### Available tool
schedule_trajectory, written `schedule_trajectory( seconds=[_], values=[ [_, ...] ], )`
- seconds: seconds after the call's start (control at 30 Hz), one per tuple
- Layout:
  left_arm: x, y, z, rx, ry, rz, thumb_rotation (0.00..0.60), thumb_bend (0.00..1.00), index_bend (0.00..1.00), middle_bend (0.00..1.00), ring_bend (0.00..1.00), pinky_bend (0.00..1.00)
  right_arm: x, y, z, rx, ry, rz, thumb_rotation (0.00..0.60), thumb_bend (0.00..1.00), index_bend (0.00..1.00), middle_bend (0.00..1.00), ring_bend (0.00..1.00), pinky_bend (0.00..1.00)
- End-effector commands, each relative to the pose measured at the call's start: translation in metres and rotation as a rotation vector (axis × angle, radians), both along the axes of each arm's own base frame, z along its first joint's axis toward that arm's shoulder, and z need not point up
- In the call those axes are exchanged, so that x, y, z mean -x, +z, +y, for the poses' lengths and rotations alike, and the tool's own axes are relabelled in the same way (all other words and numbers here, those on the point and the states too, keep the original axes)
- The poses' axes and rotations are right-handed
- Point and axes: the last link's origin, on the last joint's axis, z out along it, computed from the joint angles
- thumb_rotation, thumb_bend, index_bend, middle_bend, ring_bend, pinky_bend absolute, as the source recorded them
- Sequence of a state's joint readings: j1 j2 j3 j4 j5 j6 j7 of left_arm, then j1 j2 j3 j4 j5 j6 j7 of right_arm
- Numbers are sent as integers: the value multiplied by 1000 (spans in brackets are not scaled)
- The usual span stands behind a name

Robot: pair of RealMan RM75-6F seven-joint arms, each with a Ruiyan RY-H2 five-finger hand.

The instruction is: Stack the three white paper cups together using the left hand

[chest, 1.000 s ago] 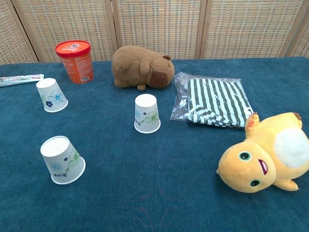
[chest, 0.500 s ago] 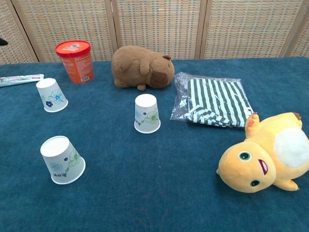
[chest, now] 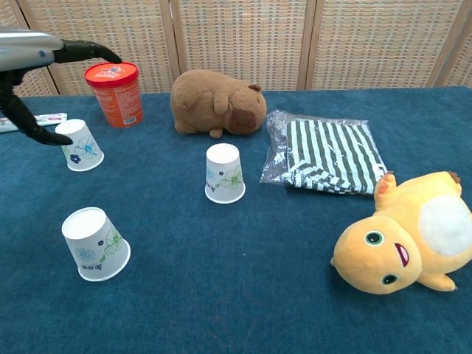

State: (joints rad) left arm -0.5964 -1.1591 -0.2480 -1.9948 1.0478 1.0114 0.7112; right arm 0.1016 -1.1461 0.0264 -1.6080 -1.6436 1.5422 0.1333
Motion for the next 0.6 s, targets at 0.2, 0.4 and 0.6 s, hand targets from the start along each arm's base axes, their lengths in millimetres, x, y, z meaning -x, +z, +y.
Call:
schedule_trajectory(
  seconds=[0.2, 0.4, 0.6],
  values=[
    [-59, -43, 33, 81, -9, 58, 600, 237, 42, 0, 0, 0, 4, 3, -2, -3, -11, -28, 600, 47, 0, 0, 0, 0],
    [-87, -73, 44, 132, 24, 85, 600, 237, 71, 0, 0, 0, 10, 7, -4, -6, -26, -60, 600, 48, 0, 0, 0, 0],
    [-109, -100, 54, 144, 25, 125, 600, 239, 90, 0, 0, 0, 13, 8, -6, -17, -32, -88, 600, 47, 0, 0, 0, 0]
  ],
)
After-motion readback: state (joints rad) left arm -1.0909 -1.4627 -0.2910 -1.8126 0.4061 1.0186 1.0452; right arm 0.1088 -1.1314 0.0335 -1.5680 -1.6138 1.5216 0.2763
